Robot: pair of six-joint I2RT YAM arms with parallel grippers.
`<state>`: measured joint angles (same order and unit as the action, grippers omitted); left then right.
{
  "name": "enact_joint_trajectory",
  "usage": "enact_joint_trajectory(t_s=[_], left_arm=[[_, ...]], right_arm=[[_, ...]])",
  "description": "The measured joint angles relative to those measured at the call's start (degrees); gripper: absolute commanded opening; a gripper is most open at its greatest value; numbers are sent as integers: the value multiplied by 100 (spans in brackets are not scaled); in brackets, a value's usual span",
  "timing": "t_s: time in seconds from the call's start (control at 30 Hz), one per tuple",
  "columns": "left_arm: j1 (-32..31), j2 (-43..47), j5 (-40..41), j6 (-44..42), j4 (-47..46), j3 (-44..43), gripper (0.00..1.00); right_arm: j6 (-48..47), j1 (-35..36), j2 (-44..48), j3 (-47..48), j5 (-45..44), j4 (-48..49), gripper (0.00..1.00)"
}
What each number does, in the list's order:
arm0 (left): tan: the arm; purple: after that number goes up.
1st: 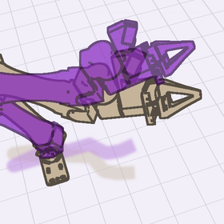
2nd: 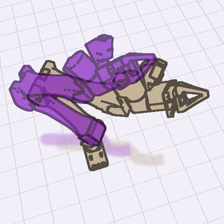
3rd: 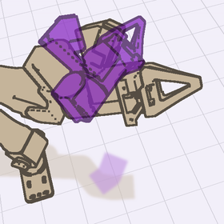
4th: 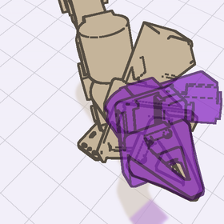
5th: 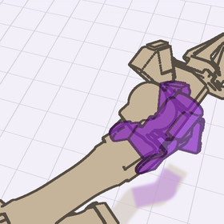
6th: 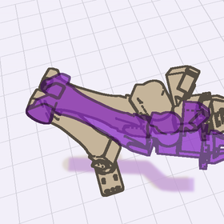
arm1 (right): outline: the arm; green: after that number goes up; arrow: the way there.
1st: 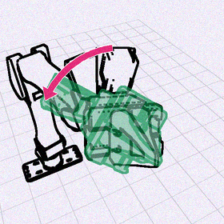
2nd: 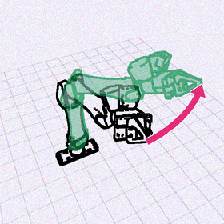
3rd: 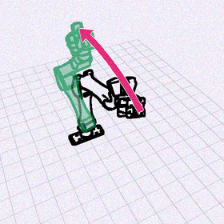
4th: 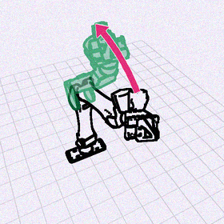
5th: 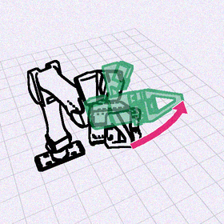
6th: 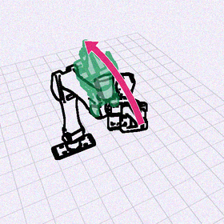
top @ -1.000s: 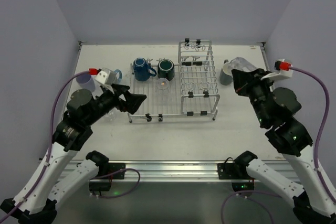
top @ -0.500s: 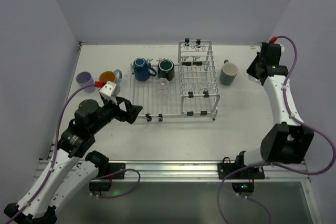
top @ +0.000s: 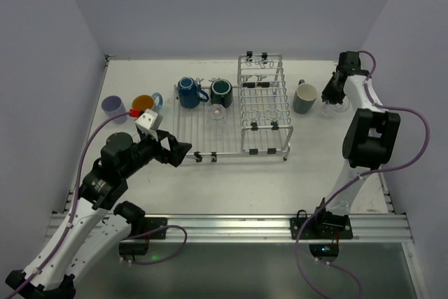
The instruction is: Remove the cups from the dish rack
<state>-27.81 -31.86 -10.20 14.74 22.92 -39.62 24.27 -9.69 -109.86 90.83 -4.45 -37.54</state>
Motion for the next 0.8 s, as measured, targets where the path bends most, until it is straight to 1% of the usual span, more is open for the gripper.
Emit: enact_joint_trajectory(t_s=[0.13,0.27,0.3,0.37,0.4,0.43,0.53,0.7,0.8], left_arm=[[0,-20,-2,-42,-11,0,100],[4,-90,-2,-46,-13,0,100],[4,-118,-4,-48,-13,0,100],[9,-177,-2,-52,-13,0,100],[11,-203,-4,-57,-13,0,100],[15,-232,0,-63,-13,0,100],[42,-308,20,-66,-13,0,100],[44,-446,48,-39,-13,-20,100],[44,-645,52,20,-7,-157,100]], right_arm=[[-2,0,-431,280,-42,-214,0],[-7,0,-625,431,-55,-380,13],[-11,0,-682,496,-55,-439,20],[-13,0,-800,634,-57,-533,25],[-11,0,-855,686,-50,-549,31],[-15,0,-903,728,-55,-555,33],[-26,0,-944,734,-50,-614,38],[-2,0,-909,732,-48,-667,41],[66,0,-645,682,-26,-640,44]])
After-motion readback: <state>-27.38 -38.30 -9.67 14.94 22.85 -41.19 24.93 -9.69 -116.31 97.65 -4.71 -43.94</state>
